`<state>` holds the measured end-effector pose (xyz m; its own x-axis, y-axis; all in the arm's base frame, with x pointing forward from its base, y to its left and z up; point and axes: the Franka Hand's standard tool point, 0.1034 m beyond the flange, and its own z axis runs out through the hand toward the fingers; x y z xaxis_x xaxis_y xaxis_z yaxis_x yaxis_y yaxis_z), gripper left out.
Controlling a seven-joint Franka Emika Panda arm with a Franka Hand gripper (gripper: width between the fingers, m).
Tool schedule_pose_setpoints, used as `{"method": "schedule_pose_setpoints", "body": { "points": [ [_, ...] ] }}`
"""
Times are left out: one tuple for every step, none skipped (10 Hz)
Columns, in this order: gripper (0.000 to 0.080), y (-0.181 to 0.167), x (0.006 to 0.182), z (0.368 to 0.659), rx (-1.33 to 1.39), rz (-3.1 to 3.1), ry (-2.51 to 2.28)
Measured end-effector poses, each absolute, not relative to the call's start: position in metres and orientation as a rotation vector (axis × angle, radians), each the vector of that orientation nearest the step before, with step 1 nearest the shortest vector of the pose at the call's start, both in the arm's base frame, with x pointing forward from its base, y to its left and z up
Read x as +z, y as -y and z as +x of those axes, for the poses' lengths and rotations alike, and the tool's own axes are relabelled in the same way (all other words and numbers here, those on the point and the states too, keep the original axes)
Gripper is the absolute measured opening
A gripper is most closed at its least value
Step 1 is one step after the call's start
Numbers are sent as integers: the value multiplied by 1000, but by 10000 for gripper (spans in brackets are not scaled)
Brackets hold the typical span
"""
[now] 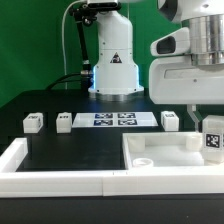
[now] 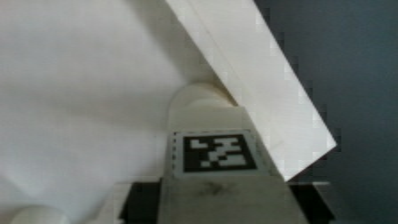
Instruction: Assemble square table
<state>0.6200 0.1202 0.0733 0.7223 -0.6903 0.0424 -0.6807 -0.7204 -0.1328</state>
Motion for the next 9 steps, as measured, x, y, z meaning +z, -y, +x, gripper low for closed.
{"method": "schedule_pose_setpoints", "body": {
  "points": [
    [294,-122,73,620,-113,-2728,-1306],
    [294,-123,72,619,-103,-2661,-1437],
    [294,-124,72,619,-101,-2651,-1455],
    [367,-124,72,619,-96,-2638,-1471],
    [367,-124,72,619,-98,-2652,-1446],
    [502,-125,72,619,-100,-2672,-1410],
    [618,-126,72,619,-100,-2683,-1389],
    [640,-127,73,619,-105,-2736,-1287],
    [640,-127,73,619,-119,-2821,-1102]
  ]
}}
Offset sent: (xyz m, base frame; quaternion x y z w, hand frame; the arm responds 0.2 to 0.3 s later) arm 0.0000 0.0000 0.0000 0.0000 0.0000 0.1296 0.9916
